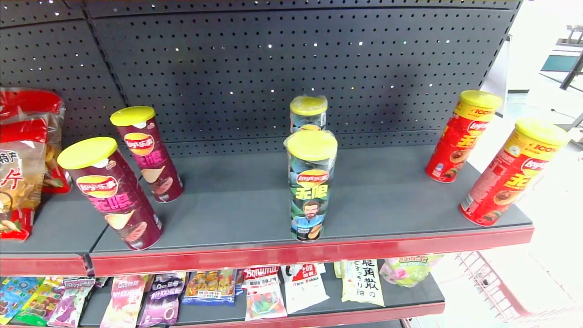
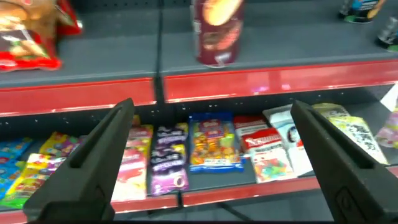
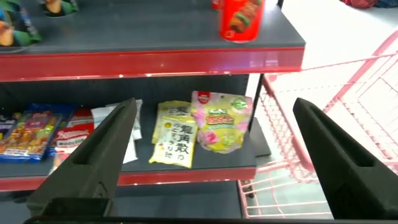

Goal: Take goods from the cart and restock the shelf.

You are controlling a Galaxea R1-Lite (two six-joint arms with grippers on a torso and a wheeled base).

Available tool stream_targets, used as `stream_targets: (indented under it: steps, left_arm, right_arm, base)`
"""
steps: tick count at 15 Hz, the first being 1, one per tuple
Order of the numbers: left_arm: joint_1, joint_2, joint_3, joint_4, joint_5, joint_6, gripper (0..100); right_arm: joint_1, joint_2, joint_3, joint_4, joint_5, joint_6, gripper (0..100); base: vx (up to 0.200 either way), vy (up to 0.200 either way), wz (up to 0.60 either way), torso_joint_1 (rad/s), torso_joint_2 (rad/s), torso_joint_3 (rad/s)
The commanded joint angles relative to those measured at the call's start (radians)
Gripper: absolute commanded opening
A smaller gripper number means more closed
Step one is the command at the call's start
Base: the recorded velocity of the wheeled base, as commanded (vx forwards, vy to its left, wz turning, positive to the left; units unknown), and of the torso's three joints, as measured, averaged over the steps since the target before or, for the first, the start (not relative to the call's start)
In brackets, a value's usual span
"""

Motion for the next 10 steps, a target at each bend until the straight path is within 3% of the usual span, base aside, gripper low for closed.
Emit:
stream_targets:
  steps: [1,10]
  left_arm:
    - [0.001,0.001,0.0,0.0,0.0,0.0,100]
    - [0.001,0.001,0.0,0.0,0.0,-0.005,100]
  right_arm:
    - [0.0,0.0,0.0,-0.001,0.0,-0.001,100]
    - [0.0,0.0,0.0,-0.001,-0.001,-0.001,100]
  base:
    - [0.0,-0.2,0.0,0.002,0.0,0.007]
    - [0.0,0.0,0.0,0.0,0.0,0.0]
